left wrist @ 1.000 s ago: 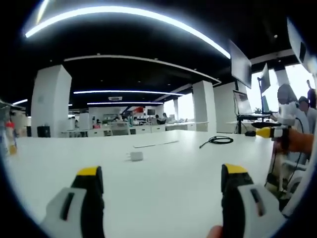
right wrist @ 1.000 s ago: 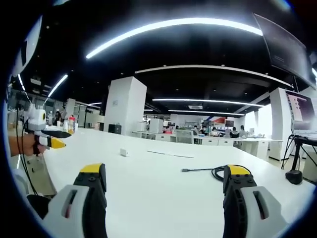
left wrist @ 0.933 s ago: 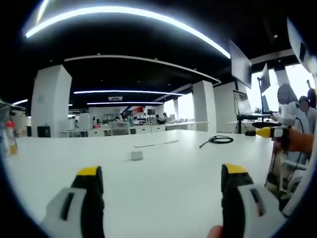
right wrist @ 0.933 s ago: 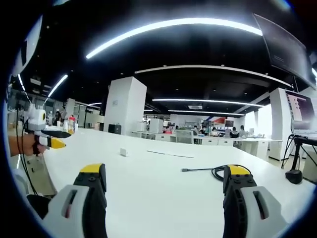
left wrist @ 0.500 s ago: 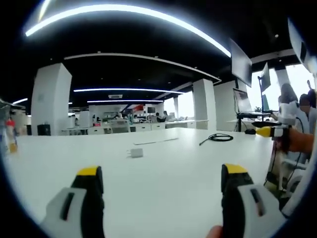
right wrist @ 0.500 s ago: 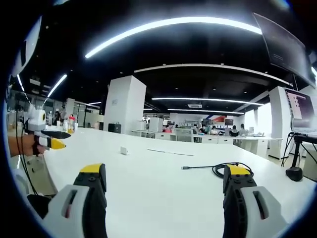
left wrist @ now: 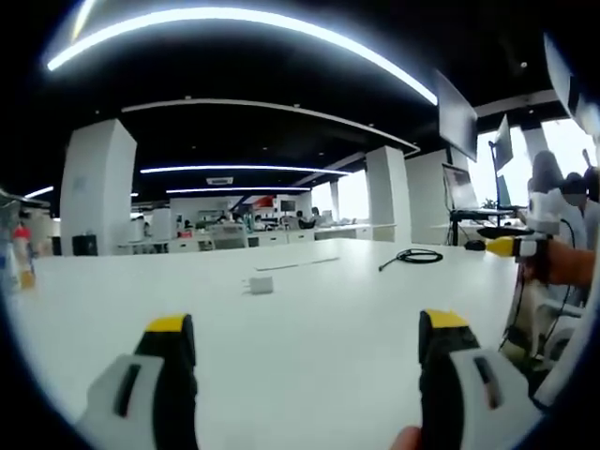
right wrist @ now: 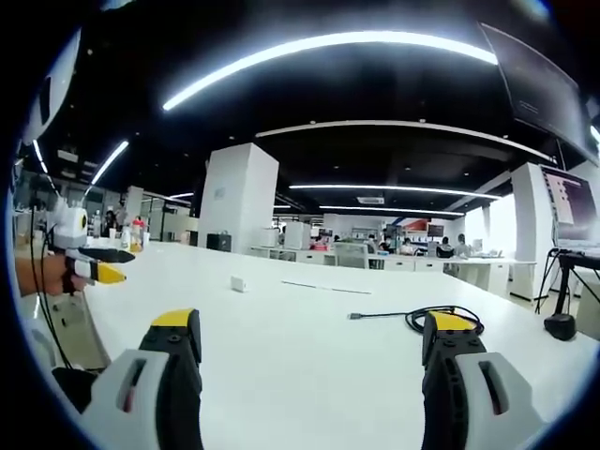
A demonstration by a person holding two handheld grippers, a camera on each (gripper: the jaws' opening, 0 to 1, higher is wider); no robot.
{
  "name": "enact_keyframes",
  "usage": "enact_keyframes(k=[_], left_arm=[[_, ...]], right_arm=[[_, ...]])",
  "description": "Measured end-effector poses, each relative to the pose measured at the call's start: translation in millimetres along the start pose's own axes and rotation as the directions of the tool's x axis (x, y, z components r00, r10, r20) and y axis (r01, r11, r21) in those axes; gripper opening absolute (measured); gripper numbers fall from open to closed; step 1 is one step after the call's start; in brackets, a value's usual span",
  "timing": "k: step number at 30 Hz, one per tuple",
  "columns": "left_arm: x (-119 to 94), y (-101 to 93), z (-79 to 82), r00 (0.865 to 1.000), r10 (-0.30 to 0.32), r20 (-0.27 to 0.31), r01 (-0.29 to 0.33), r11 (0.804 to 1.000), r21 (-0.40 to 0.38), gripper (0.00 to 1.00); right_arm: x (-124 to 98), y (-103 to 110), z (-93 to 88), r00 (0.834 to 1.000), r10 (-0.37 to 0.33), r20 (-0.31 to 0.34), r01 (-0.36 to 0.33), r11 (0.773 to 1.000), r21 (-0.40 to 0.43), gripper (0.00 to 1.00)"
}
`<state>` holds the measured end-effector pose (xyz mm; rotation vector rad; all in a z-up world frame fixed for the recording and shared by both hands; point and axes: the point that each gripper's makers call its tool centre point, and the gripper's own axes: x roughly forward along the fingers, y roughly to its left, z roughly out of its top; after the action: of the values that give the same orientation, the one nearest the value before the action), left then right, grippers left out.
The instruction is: Plug the desk Type‑C cable into the charger adapter.
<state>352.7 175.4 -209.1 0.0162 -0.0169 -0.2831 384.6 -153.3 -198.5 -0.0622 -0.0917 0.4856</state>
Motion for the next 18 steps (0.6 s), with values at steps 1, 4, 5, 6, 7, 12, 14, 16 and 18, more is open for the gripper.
enact_keyframes(k=[1, 4, 5, 6, 7, 12, 14, 16, 18], left_arm=[[-0.2, 0.0, 0.4, 1.0, 0.0, 0.002, 0.0, 1.0, 0.0, 1.0], [-0.7, 0.2, 0.1, 1.0, 0.002, -0.001, -0.002, 1.0, 0.0, 1.0], [-0.7, 0.8, -1.0, 1.0, 0.002, -0.002, -0.002, 1.0, -0.002, 1.0], [-1.0, 1.0, -1.3, 1.0, 0.003, -0.001, -0.003, 1.0, -0.004, 1.0], [-1.2, 1.2, -1.2, 1.0, 0.004, 0.0, -0.004, 1.0, -0.004, 1.0], [-1.9, 1.3, -1.4, 1.0, 0.004, -0.003, -0.004, 1.0, -0.003, 1.0], [-2.4, 2.5, 0.2, 1.0, 0.01, 0.004, -0.01, 1.0, 0.0, 1.0], [-2.8, 2.9, 0.5, 1.0, 0.012, 0.004, -0.012, 1.0, 0.001, 1.0], [-3.8, 4.4, 0.1, 1.0, 0.014, 0.013, -0.014, 1.0, 0.0, 1.0]], right_arm=[[0.0, -0.3, 0.2, 1.0, -0.001, 0.001, 0.001, 1.0, 0.0, 1.0], [-0.4, -1.8, -0.5, 1.0, -0.004, 0.0, 0.004, 1.0, 0.004, 1.0], [-0.4, -2.1, -0.5, 1.0, -0.005, 0.001, 0.005, 1.0, 0.007, 1.0], [-0.5, -2.6, -0.8, 1.0, -0.007, 0.0, 0.007, 1.0, 0.009, 1.0], [-0.3, -2.5, -0.9, 1.0, -0.005, 0.001, 0.005, 1.0, 0.015, 1.0], [-0.2, -4.0, 2.2, 1.0, -0.007, 0.02, 0.006, 0.999, 0.047, 1.0], [0.2, -4.7, 1.5, 1.0, -0.008, 0.016, 0.007, 0.999, 0.04, 1.0], [0.3, -3.5, 0.4, 1.0, -0.003, 0.012, 0.002, 0.999, 0.036, 1.0], [0.5, -3.4, -0.7, 1.0, 0.0, 0.008, -0.001, 0.999, 0.035, 1.0]])
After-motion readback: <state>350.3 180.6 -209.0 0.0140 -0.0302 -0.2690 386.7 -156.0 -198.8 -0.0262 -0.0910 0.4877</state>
